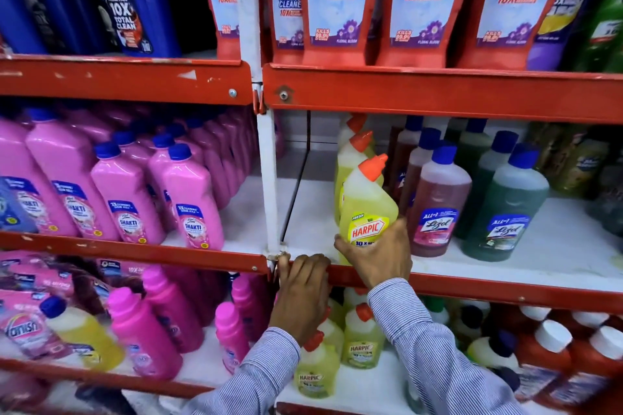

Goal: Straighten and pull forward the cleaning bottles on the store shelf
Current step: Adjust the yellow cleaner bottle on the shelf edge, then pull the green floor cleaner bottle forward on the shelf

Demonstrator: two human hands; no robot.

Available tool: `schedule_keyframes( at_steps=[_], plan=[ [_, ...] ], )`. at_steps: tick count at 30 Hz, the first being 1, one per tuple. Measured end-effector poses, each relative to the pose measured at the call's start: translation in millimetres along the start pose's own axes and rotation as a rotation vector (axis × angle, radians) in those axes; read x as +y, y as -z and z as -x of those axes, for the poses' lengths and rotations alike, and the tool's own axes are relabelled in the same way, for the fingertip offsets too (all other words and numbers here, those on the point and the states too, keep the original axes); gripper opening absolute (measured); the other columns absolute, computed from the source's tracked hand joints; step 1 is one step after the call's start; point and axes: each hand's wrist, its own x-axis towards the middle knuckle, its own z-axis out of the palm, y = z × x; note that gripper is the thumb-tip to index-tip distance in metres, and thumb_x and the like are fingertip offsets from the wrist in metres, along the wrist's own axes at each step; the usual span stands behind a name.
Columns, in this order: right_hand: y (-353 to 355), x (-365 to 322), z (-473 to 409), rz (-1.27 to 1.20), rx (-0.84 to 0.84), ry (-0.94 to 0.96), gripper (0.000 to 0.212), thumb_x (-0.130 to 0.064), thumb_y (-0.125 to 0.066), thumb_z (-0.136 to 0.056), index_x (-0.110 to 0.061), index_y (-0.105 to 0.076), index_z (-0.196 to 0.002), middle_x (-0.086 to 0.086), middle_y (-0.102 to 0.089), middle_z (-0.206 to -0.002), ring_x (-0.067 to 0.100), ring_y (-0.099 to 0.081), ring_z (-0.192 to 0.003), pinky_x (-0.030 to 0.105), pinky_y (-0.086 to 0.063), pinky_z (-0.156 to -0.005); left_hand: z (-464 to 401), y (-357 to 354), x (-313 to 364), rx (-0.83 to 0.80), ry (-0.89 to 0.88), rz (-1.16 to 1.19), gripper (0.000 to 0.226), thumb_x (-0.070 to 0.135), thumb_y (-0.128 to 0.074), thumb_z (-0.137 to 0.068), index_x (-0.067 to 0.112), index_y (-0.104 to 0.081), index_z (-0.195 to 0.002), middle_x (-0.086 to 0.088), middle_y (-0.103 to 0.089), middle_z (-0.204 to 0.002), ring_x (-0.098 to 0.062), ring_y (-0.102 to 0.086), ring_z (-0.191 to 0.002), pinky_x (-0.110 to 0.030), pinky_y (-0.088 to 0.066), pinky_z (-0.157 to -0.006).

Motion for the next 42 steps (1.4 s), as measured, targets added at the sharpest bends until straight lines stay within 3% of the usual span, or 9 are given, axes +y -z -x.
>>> schedule_keyframes(
  at_steps=[6,11,13,16,19,25,28,36,42],
  plan=[
    [4.5,1.2,7.6,0.005,0.003,0.038,0.091,-0.06,-0.079,-0.039,-0.011,-0.039,-0.103,0.011,-0.06,-0.102,0.034,-0.06,-0.095,0.039,-0.051,-0.075,0.3,0.5,1.9,-0.02,0.046,0.021,0.026,0.023,-0.042,-0.09,0.018,-0.058,-0.11,0.001,-0.067,-0.106,-0.022,-0.058,-0.101,-0.051,-0.026,-0.11],
    [10.2,10.2,7.2,-0.037,-0.058,0.098,0.093,-0.061,-0.079,-0.047,-0.01,-0.042,-0.115,0.011,-0.057,-0.113,0.032,-0.057,-0.105,0.042,-0.053,-0.084,-0.2,1.6,4.0,-0.021,0.069,0.04,0.027,0.024,-0.042,-0.091,0.018,-0.06,-0.11,0.0,-0.067,-0.106,-0.024,-0.059,-0.101,-0.052,-0.026,-0.11],
    [17.1,17.2,9.5,-0.136,0.014,0.153,0.088,-0.057,-0.073,-0.056,-0.011,-0.044,-0.125,0.011,-0.054,-0.12,0.029,-0.051,-0.113,0.041,-0.048,-0.092,0.5,0.7,4.5,0.003,0.069,0.051,0.025,0.024,-0.043,-0.091,0.018,-0.06,-0.109,0.001,-0.068,-0.106,-0.023,-0.058,-0.101,-0.051,-0.025,-0.111],
    [31.3,29.8,5.5,-0.269,0.275,0.188,0.063,-0.039,-0.066,-0.067,-0.011,-0.048,-0.121,0.011,-0.052,-0.114,0.028,-0.046,-0.106,0.038,-0.04,-0.091,0.1,-1.3,6.9,0.037,0.078,0.066,0.024,0.024,-0.045,-0.091,0.019,-0.061,-0.109,0.001,-0.068,-0.105,-0.022,-0.058,-0.101,-0.051,-0.025,-0.112],
    [39.0,44.4,-16.9,-0.173,0.405,0.073,0.069,-0.031,-0.07,-0.063,-0.003,-0.046,-0.122,0.021,-0.051,-0.12,0.036,-0.044,-0.109,0.041,-0.034,-0.094,0.7,-2.9,9.8,0.071,0.091,0.069,0.024,0.023,-0.046,-0.09,0.018,-0.061,-0.108,-0.001,-0.069,-0.104,-0.022,-0.058,-0.101,-0.052,-0.025,-0.112],
    [36.6,54.1,-56.7,-0.001,0.176,-0.09,0.109,-0.043,-0.087,-0.054,0.0,-0.031,-0.138,0.025,-0.048,-0.131,0.042,-0.048,-0.119,0.05,-0.044,-0.098,2.3,-3.8,8.4,0.074,0.079,0.054,0.026,0.02,-0.044,-0.091,0.018,-0.06,-0.111,-0.001,-0.069,-0.107,-0.021,-0.056,-0.104,-0.049,-0.023,-0.113],
    [38.3,56.5,-63.6,0.008,0.145,-0.08,0.107,-0.044,-0.087,-0.052,0.0,-0.034,-0.134,0.025,-0.051,-0.124,0.043,-0.053,-0.112,0.05,-0.05,-0.093,2.6,-3.3,5.3,0.048,0.082,0.043,0.026,0.021,-0.042,-0.092,0.019,-0.059,-0.112,0.0,-0.069,-0.107,-0.019,-0.055,-0.105,-0.047,-0.023,-0.112],
    [50.8,66.6,-41.9,0.084,0.18,-0.014,0.093,-0.047,-0.083,-0.05,0.001,-0.04,-0.117,0.025,-0.055,-0.112,0.043,-0.054,-0.104,0.051,-0.05,-0.088,2.2,-0.3,10.1,0.017,0.118,0.008,0.027,0.022,-0.043,-0.091,0.019,-0.062,-0.111,0.0,-0.069,-0.108,-0.022,-0.06,-0.104,-0.049,-0.027,-0.111],
    [59.1,67.2,-28.0,0.077,0.17,-0.002,0.1,-0.047,-0.081,-0.049,0.003,-0.037,-0.124,0.024,-0.053,-0.119,0.041,-0.052,-0.11,0.051,-0.048,-0.093,1.3,-0.1,12.2,0.042,0.116,0.007,0.025,0.025,-0.046,-0.089,0.019,-0.063,-0.107,0.001,-0.07,-0.104,-0.022,-0.06,-0.102,-0.047,-0.029,-0.111]
  ],
)
